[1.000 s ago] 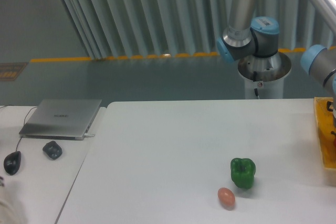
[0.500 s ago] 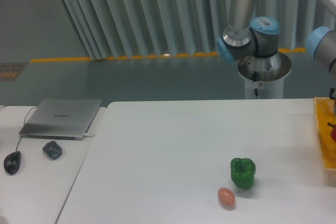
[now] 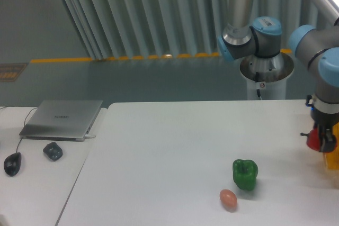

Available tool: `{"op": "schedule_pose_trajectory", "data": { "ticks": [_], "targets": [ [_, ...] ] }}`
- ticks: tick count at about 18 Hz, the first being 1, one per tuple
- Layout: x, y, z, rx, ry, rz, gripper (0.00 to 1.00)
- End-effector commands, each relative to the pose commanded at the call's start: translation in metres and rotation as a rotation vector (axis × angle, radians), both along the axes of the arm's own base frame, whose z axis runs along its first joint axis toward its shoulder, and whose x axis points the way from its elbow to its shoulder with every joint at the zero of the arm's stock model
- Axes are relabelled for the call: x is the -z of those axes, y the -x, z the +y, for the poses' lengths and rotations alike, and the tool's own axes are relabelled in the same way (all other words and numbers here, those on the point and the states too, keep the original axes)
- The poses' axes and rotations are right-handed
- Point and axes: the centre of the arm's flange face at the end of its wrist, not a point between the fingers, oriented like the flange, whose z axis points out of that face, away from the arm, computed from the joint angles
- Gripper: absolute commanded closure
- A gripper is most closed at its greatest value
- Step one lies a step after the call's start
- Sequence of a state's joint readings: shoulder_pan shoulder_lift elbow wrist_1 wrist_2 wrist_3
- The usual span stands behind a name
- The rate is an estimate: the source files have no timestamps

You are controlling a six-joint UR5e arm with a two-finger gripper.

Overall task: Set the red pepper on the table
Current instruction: 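Lift the red pepper out of the crate and carry it over the table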

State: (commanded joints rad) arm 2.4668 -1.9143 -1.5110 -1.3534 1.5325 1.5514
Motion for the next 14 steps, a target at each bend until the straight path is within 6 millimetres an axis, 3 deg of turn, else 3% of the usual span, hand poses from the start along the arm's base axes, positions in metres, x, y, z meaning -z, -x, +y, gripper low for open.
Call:
{"op": "schedule_pose_trajectory", "data": {
  "ticks": [1, 8, 14],
  "targets": [
    [0.006, -0.013, 0.016, -0.030, -0.006, 0.022, 0.39],
    [0.040, -0.043, 0.047, -0.147, -0.007, 0.040, 0.39],
    [0.056, -0.047, 0.045, -0.142, 0.009, 0.028, 0.39]
  ]
}}
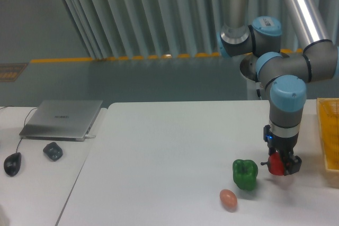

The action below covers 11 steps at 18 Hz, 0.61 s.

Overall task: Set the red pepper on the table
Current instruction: 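Lower the red pepper onto the table beside the green pepper and open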

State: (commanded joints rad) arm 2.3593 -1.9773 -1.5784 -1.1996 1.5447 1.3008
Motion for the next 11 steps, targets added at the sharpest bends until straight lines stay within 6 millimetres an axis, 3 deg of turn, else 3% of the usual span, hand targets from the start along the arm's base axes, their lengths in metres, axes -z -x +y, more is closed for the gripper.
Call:
{"op": "schedule_pose_trajectory", "data": {
  "ticks": [2, 3, 4, 5, 11],
  "targets": [
    [0.0001, 0.0000, -0.0002, 0.000, 0.002, 0.000, 0.26],
    [0.0002, -0.0002, -0.0003, 0.002, 0.009, 0.006, 0.25],
    [0.0000, 0.0004, -0.0007, 0.007, 0.012, 0.012, 0.17],
    [0.0010, -0.0017, 0.0008, 0.012, 0.015, 0.013, 0.01],
    [-0.0019, -0.0031, 0.0011, 0.008, 0.011, 0.015, 0.01]
  ]
}}
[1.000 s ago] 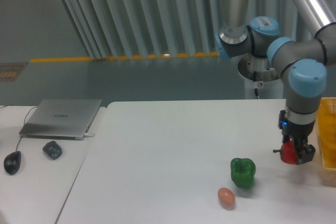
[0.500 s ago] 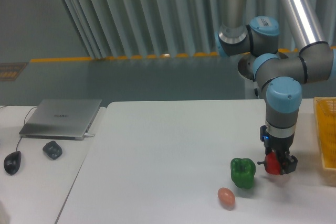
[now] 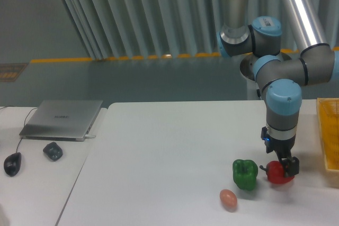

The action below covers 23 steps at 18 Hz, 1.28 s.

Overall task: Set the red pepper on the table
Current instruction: 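Lower the red pepper onto the table beside the green pepper and open, then raise the open gripper away from the red pepper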

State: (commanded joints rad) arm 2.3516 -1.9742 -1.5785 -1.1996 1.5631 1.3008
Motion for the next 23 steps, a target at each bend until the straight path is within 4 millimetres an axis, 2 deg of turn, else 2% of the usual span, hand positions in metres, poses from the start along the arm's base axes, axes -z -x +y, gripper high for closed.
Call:
{"op": "schedule_pose_trajectory", "data": {
  "ticks": [2, 5, 7, 15, 17, 20, 23],
  "targets": [
    [-0.006, 0.000, 0.000, 0.000, -0.009, 0.006, 0.01],
    [-0.032, -0.003, -0.001, -0.002, -0.041, 0.034, 0.00],
    [-0.052, -0.011, 0.000, 0.023, -0.057, 0.058, 0.00],
    [-0.064, -0.028, -0.001, 0.086, 0.020, 0.075, 0.00],
    [-0.075, -0.033, -0.007, 0.155, 0.069, 0.052, 0.00],
    [-0.088, -0.033, -0.007, 0.167, 0.057, 0.044, 0.00],
    [-0.091, -0.036, -0.006, 0.168, 0.041, 0.037, 0.00]
  ]
}}
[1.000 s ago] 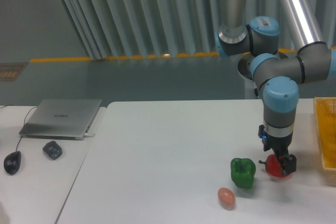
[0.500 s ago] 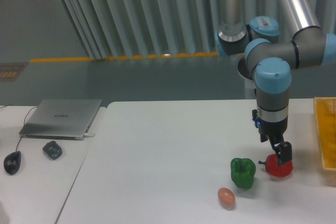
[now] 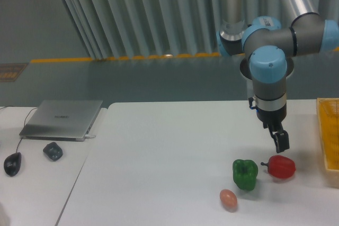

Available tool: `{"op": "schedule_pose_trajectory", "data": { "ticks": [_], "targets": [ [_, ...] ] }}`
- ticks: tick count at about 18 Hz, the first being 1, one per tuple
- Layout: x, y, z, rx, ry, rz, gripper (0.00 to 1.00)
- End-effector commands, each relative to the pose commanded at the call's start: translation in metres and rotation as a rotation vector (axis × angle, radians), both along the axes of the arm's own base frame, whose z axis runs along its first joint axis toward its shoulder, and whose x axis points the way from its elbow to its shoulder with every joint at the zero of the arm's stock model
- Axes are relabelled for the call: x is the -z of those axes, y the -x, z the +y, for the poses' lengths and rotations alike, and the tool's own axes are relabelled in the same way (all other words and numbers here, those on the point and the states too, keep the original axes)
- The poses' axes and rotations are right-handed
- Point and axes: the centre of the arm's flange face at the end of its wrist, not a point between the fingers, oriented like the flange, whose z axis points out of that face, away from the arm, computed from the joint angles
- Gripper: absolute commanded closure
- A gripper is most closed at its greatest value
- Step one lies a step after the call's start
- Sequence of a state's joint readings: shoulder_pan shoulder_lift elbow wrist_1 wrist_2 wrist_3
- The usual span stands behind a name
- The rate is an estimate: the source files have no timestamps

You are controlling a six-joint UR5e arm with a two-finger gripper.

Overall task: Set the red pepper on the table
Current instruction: 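Raise the open gripper away from the red pepper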

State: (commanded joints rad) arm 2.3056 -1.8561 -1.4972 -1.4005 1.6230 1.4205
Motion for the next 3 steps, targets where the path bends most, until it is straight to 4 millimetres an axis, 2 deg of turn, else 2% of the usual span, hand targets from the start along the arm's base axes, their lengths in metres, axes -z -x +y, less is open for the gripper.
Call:
{"op": "schedule_pose_trajectory", "data": {
  "ticks": [3],
  "targets": [
    [0.0017, -0.0013, 0.0015, -0.008, -0.027, -0.027, 0.00]
  ]
}}
